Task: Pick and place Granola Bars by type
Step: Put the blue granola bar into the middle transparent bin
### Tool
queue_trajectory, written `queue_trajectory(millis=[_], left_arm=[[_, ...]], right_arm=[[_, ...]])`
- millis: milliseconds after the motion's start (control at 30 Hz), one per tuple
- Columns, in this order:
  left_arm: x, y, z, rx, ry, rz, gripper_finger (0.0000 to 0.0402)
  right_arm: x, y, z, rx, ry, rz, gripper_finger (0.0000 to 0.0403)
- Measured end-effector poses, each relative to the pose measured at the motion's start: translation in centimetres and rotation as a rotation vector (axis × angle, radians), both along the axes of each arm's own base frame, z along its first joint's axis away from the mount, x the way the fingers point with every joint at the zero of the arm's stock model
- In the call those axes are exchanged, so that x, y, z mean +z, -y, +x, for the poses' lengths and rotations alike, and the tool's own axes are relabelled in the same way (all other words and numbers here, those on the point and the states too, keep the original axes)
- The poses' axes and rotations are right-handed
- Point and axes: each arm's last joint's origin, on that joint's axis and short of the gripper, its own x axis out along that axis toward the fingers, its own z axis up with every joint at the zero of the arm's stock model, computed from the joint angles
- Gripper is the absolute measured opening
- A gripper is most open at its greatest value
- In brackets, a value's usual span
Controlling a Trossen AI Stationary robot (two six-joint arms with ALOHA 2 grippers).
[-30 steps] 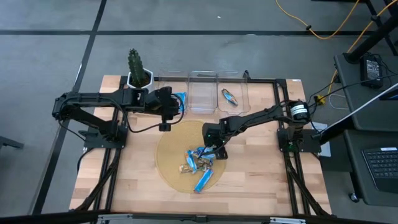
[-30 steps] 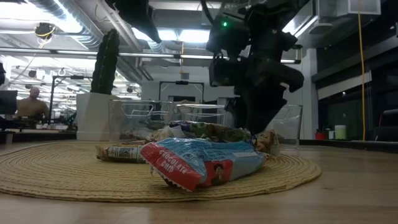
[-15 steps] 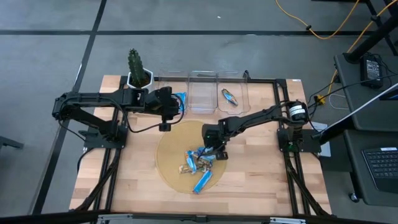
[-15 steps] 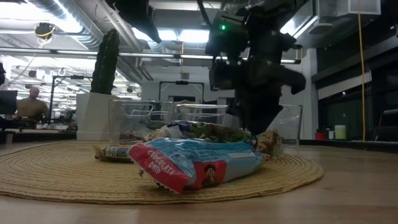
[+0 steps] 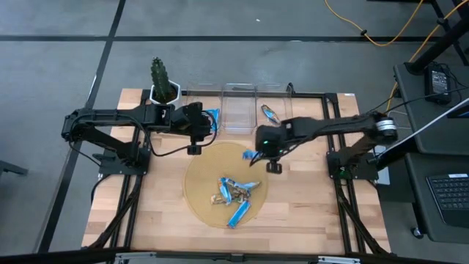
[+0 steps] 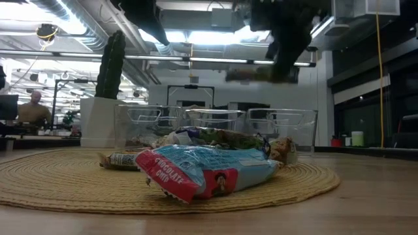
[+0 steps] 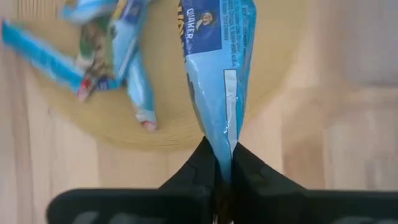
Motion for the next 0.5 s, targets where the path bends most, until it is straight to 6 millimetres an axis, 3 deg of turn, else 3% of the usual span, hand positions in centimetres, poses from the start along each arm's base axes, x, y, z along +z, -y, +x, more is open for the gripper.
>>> queue_trajectory(millis=[200, 500], left_arm=[[0.0, 0.0, 0.0, 0.0, 0.0, 0.0, 0.0088], [0.0, 0.0, 0.0, 0.007, 0.001, 0.004, 0.0088]], right_arm=[[2.3, 0.4, -2.3, -0.155, 0.041, -0.075, 0.0034], [2.9, 1.8, -2.7, -0.177, 0.046, -0.061, 0.0024]])
